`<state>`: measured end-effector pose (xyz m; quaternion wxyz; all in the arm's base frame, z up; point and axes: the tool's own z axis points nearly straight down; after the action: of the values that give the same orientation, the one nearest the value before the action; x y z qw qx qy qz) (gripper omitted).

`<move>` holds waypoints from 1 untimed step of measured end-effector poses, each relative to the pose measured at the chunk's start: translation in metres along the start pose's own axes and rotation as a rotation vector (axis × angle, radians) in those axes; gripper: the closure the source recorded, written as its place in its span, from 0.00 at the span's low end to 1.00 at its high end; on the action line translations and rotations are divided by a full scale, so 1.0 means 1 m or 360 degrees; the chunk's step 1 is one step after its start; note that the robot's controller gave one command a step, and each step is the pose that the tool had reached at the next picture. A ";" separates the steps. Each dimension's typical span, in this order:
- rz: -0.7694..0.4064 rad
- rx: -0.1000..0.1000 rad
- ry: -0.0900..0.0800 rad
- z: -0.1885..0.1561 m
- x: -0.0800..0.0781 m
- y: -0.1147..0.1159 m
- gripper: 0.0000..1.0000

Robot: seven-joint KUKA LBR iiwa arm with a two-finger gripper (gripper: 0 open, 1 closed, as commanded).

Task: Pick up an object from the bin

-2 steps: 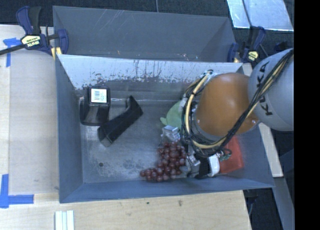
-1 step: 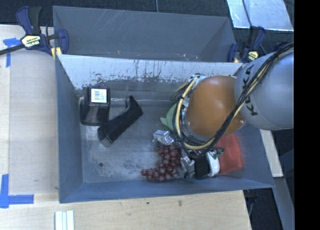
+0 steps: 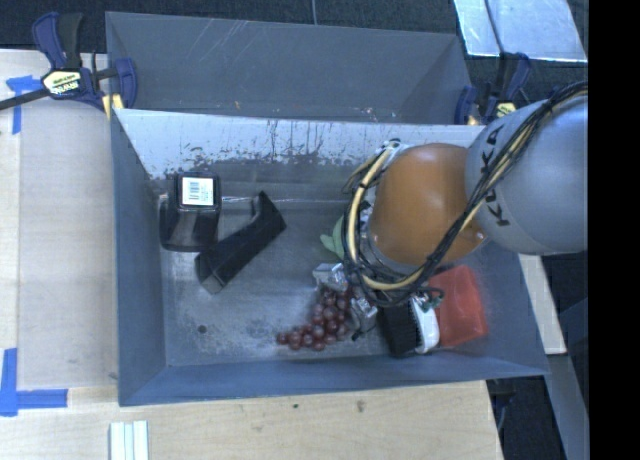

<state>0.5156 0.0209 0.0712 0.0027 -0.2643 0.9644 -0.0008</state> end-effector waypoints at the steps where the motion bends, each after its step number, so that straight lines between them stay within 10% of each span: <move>1: 0.0000 0.0000 0.0000 0.000 0.000 0.000 1.00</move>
Offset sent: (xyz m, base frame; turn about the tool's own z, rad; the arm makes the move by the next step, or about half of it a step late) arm 0.0000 -0.0001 0.0324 0.0000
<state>0.5156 0.0209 0.0712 0.0027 -0.2643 0.9644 -0.0008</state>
